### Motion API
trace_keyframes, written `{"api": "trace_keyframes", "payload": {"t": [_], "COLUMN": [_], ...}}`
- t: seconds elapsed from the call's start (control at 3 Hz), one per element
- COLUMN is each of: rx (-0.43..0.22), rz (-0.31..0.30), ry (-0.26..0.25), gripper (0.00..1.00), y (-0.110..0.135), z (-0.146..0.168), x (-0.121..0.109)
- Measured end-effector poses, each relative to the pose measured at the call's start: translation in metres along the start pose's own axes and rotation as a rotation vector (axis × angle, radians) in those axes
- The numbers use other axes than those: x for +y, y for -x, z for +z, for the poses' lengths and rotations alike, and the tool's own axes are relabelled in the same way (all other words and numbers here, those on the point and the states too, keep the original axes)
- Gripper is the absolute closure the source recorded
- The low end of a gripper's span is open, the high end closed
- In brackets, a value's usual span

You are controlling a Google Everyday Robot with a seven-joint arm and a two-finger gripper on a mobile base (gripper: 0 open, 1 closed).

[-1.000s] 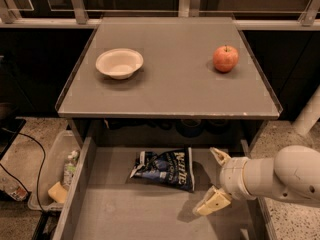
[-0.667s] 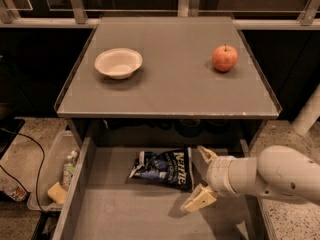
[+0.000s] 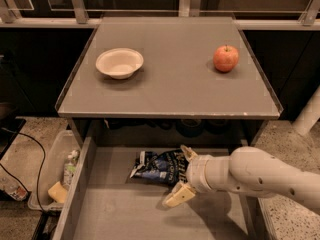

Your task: Pick blue chip bag from top drawer and place on counter

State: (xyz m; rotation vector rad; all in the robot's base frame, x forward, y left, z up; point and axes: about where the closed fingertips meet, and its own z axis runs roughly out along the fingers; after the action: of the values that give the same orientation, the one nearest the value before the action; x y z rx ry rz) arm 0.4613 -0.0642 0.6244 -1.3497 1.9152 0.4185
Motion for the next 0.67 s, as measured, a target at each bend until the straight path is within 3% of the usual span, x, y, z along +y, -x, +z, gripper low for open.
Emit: {"api": "trace_keyframes", "payload": {"t": [0.33,0.67], "rx": [0.008,0.007], "rz": [0.016,0.013], "ry": [-0.002,-0.002], "gripper": [0.0,0.18], "y": [-0.0019,0.0003], "z": [0.0266,0.0292], "x": [-0.0039,-0.0042]}}
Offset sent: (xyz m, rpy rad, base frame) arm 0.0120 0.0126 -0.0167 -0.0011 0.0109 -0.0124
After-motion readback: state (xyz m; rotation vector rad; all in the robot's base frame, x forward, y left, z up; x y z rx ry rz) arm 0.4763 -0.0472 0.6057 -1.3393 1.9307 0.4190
